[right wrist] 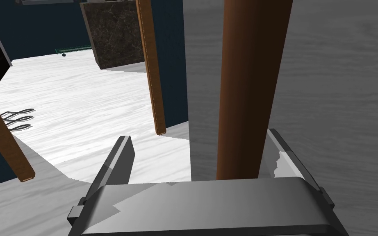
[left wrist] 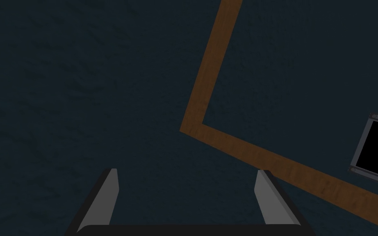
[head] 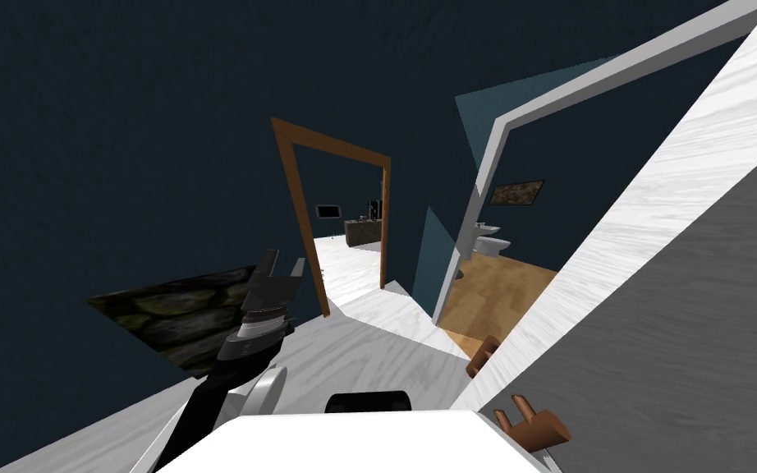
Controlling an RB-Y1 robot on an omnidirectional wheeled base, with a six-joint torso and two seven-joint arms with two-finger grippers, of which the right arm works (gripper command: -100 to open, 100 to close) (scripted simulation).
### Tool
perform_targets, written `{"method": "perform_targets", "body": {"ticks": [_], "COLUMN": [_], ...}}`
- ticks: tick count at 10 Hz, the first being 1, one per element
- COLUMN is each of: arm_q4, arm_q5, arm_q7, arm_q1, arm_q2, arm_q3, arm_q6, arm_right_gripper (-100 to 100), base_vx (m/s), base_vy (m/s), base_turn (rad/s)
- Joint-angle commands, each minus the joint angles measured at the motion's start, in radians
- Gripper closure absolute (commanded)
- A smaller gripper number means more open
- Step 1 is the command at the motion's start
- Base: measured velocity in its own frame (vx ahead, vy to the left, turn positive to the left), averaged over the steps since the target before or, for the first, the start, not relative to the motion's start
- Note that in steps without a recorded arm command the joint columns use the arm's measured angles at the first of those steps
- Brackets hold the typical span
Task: Pull the door open
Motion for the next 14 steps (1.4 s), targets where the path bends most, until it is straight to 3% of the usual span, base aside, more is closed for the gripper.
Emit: {"method": "perform_targets", "body": {"ticks": [1, 3, 4, 5, 6, 14], "arm_q4": [0.050, 0.065, 0.112, 0.118, 0.065, 0.080], "arm_q5": [0.020, 0.022, 0.022, 0.022, 0.022, 0.029], "arm_q7": [-0.006, -0.007, -0.007, -0.007, -0.007, -0.012], "arm_q1": [-0.023, -0.025, -0.025, -0.025, -0.025, -0.034], "arm_q2": [0.027, 0.027, 0.027, 0.027, 0.027, 0.027], "arm_q3": [0.027, 0.028, 0.028, 0.028, 0.028, 0.033], "arm_q6": [-0.011, -0.014, -0.014, -0.014, -0.014, -0.030], "arm_right_gripper": [100, 100, 100, 100, 100, 100], "base_vx": [0.002, 0.008, 0.009, 0.000, -0.009, -0.006], "base_vy": [0.010, 0.000, -0.004, 0.000, -0.010, 0.001], "base_turn": [-0.015, -0.004, 0.022, 0.000, -0.024, -0.005]}}
